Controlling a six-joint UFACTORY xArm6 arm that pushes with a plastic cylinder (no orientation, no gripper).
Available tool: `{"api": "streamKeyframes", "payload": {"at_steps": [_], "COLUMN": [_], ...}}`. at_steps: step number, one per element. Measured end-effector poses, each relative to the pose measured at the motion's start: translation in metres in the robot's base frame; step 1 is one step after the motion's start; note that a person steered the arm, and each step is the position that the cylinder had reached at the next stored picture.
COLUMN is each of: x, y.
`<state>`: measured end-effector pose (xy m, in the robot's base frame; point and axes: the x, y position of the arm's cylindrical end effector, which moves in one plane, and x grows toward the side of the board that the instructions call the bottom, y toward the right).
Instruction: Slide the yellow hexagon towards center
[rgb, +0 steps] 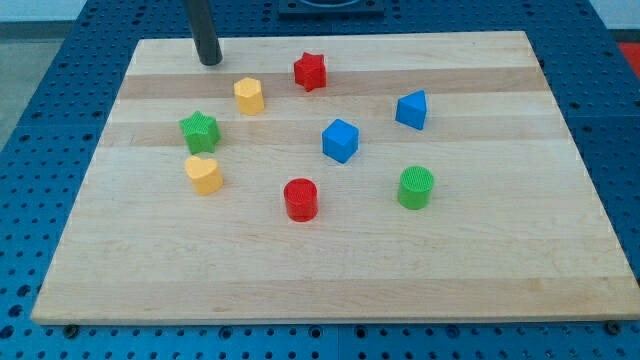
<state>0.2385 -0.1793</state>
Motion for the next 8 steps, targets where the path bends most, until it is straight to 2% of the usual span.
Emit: {"api": "streamKeyframes", "payload": {"at_steps": [1, 2, 4, 6, 8], "x": [0.000, -0.012, -0.017, 0.048, 0.055], "y": [0.012, 0.055, 0.072, 0.058, 0.058]}}
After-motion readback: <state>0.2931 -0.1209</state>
